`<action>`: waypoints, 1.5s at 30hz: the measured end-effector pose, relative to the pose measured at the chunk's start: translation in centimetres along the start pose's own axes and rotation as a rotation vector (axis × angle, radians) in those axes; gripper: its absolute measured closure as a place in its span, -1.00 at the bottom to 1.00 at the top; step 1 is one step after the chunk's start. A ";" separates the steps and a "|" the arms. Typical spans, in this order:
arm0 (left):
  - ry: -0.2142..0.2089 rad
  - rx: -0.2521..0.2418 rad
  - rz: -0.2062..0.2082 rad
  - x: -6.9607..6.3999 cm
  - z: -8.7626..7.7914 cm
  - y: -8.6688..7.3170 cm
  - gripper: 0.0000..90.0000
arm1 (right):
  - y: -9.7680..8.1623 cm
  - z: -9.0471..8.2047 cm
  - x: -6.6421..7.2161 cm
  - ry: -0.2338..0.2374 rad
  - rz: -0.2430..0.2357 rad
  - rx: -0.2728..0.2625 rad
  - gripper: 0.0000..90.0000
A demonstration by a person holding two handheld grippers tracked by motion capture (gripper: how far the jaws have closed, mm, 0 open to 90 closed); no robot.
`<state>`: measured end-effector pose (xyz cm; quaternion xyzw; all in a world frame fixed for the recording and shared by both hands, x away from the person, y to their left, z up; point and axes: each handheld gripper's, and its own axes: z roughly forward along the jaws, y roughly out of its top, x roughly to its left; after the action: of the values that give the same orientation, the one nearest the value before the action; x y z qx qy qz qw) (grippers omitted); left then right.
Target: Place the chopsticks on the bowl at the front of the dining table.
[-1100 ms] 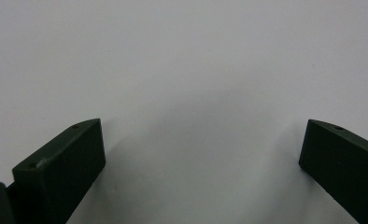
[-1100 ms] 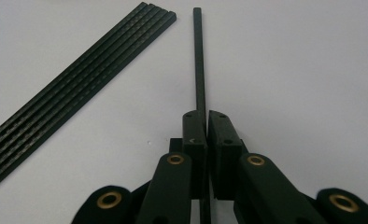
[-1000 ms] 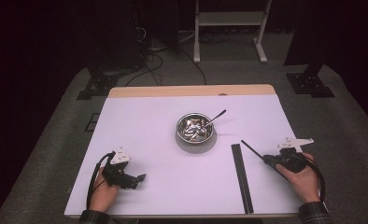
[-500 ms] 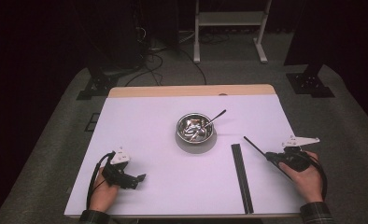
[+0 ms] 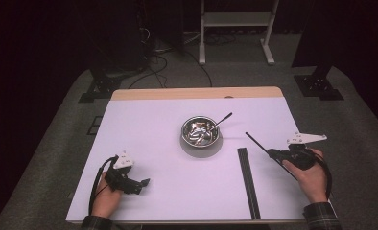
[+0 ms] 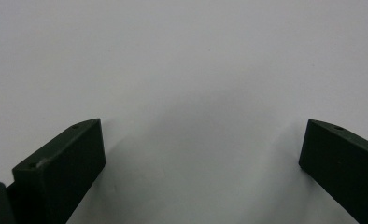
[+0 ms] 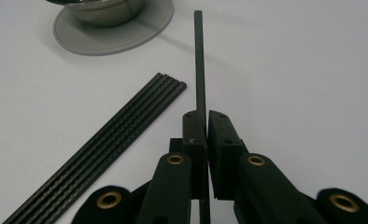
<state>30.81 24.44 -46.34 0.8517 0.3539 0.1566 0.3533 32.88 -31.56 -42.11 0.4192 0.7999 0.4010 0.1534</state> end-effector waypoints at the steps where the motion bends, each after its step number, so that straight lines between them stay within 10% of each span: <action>1: 0.000 -0.001 0.000 0.0 0.0 0.0 -1.00 | 0.2 0.1 0.1 0.003 -0.002 -0.001 0.90; 45: 0.000 0.000 0.001 0.0 0.0 0.0 -1.00 | 6.1 3.8 3.0 0.068 -0.063 -0.010 0.90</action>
<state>30.80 24.44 -46.34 0.8517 0.3536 0.1569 0.3534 36.62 -25.20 -39.57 0.3791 0.8154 0.4141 0.1411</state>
